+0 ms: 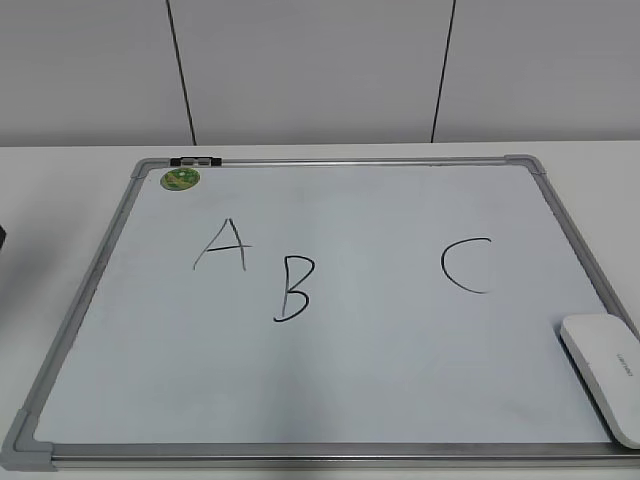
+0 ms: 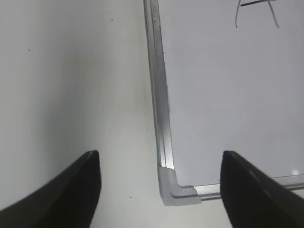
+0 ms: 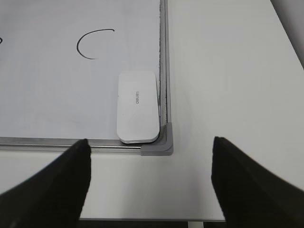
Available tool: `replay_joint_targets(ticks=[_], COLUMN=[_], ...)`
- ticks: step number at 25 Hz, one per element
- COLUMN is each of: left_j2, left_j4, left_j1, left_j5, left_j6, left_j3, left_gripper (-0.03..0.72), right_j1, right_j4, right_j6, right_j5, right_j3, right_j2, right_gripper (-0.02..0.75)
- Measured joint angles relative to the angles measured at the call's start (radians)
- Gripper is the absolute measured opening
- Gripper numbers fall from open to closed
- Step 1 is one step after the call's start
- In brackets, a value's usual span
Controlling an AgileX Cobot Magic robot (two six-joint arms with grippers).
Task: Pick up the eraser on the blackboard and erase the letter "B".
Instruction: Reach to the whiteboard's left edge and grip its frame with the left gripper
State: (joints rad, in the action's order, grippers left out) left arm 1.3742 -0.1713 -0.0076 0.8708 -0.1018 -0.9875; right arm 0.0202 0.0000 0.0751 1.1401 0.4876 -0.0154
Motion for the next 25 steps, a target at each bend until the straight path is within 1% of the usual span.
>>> replay_joint_targets(ticks=[4, 9, 13, 15, 20, 25], left_j2=[0.149, 0.310, 0.422, 0.466, 0.565, 0.631], left_j4=[-0.002, -0.035, -0.057, -0.066, -0.083, -0.086], left_j1=[0.000, 0.000, 0.000, 0.000, 0.000, 0.000], left_j5=[-0.014, -0.040, -0.044, -0.045, -0.038, -0.013], left_j6=[-0.009, -0.028, -0.049, -0.058, -0.077, -0.081], left_j3=[-0.079, -0.168, -0.231, -0.262, -0.348, -0.416], left_gripper=[0.529, 0.524, 0.499, 0.485, 0.477, 0.447], right_j1=[0.000, 0.000, 0.000, 0.000, 0.000, 0.000], right_j4=[0.000, 0.000, 0.000, 0.000, 0.000, 0.000], right_j6=[0.000, 0.000, 0.000, 0.000, 0.000, 0.000], right_j5=[0.000, 0.000, 0.000, 0.000, 0.000, 0.000], right_j3=[0.000, 0.000, 0.000, 0.000, 0.000, 0.000], right_j2=[0.000, 0.000, 0.000, 0.000, 0.000, 0.000], right_gripper=[0.587, 0.587, 0.587, 0.587, 0.587, 0.587])
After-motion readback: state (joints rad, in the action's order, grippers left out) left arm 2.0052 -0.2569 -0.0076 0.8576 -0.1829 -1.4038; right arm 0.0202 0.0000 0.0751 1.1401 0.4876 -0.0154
